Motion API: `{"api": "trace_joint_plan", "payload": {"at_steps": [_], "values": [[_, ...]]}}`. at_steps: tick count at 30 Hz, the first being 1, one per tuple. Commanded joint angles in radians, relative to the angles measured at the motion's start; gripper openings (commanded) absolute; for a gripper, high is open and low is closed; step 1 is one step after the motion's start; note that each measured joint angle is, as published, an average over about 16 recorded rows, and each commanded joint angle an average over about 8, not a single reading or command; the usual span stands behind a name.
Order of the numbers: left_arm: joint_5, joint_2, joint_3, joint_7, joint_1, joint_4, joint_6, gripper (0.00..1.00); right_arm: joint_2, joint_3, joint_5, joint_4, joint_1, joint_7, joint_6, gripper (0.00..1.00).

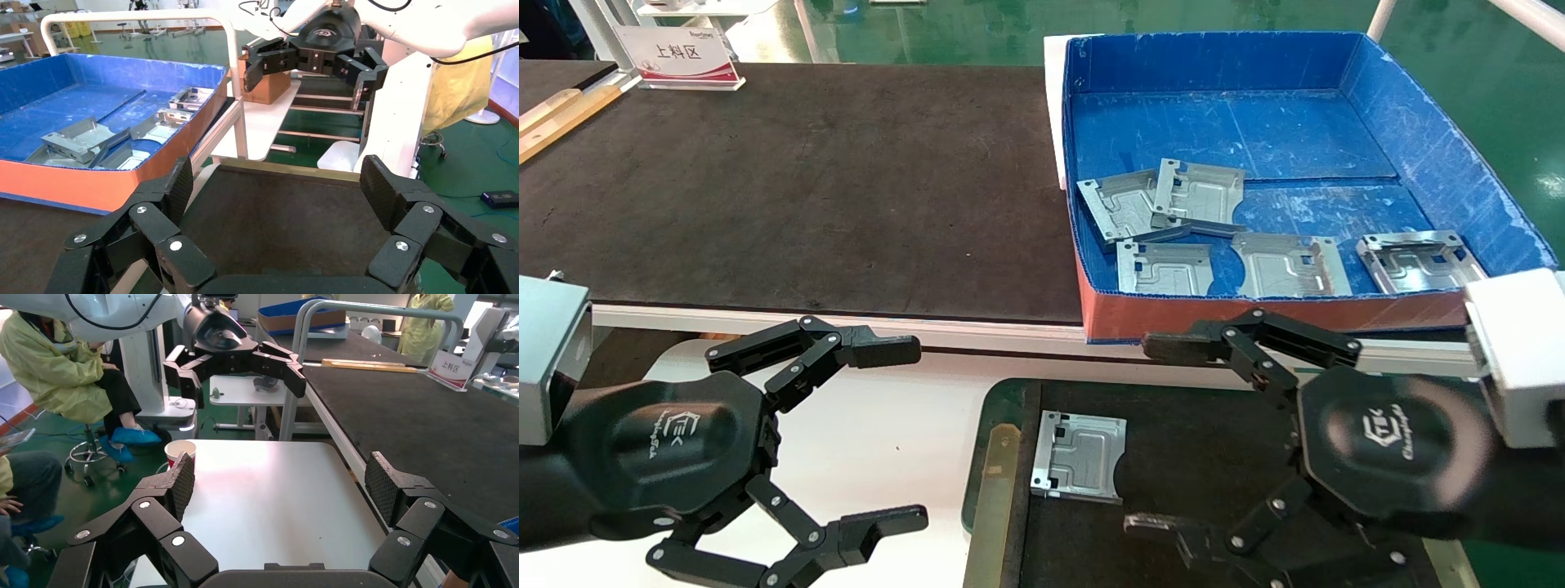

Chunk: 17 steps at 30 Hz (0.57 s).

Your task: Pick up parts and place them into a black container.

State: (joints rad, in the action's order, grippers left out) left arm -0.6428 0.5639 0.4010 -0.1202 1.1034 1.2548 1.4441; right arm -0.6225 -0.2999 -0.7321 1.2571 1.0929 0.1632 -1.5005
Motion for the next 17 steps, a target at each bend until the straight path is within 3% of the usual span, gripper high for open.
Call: {"api": "trace_joint_plan", "payload": {"at_steps": [1, 17], "values": [[0.0, 0.0, 0.0, 0.0, 0.0, 0.0, 0.0, 1.0, 0.009, 0.016, 0.001, 0.021, -0.014, 0.018, 0.003, 1.0], [0.0, 0.0, 0.0, 0.0, 0.0, 0.0, 0.0, 1.0, 0.016, 0.028, 0.003, 0.036, -0.025, 0.028, 0.007, 1.0]]}}
